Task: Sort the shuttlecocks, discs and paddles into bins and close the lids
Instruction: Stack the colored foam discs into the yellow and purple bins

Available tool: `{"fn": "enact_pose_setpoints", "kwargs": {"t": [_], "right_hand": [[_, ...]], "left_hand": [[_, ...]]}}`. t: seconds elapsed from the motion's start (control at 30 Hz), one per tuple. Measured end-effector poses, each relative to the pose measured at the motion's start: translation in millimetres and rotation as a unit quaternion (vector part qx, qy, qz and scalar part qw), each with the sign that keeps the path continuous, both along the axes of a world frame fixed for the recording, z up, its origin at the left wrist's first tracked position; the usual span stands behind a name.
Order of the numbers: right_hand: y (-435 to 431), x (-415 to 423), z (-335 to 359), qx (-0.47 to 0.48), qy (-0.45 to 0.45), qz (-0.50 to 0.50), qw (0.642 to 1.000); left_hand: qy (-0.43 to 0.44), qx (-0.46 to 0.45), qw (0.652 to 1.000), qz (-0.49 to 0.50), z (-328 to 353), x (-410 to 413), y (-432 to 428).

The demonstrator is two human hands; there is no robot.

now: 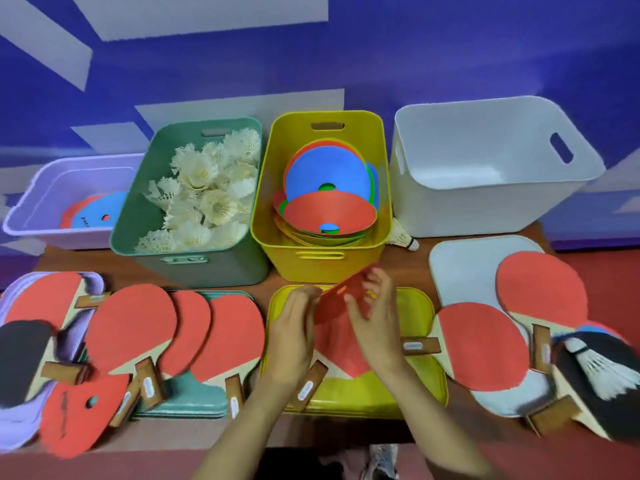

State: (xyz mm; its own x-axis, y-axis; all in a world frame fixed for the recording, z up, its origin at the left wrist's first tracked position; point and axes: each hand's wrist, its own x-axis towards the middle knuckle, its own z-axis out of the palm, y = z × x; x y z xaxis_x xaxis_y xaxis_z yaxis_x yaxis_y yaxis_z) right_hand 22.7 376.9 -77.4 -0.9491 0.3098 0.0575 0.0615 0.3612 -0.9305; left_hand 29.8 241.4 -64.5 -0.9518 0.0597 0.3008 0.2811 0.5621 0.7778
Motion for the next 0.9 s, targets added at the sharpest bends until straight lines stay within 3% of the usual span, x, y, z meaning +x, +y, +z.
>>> {"fn": "enact_pose_setpoints", "kwargs": {"t": [0.13,0.27,0.37,0.47,0.57,0.73,0.9], "right_hand": [[101,-4,5,0.08,0.007,-0.024,0.996],[207,-12,-5,0.186,-0.101,-0.076,0.974],[262,-17,-22,0.253,-0.186,-0.096,0.945],[294,-24,-32,0.235,-0.257,-0.135,0.928],[316,-33,-36,0.244,-0.275,-0.166,0.915],[342,-52,-41,0.239,-0.365,-0.116,0.892],[350,-58,-45,0.253,-0.38,-0.1,0.884]], "left_hand": [[-0.022,0.027,0.999,0.0,13,-11,87],[-0.045,0.101,0.993,0.033,14,-34,152],[-0.089,0.107,0.99,0.037,1,-48,192],[-0.136,0.094,0.986,0.036,-12,-54,226],[-0.171,0.091,0.98,0.05,-18,-60,245],[-0.201,0.071,0.975,0.058,-22,-63,252],[-0.208,0.051,0.975,0.057,-20,-64,254]]}}
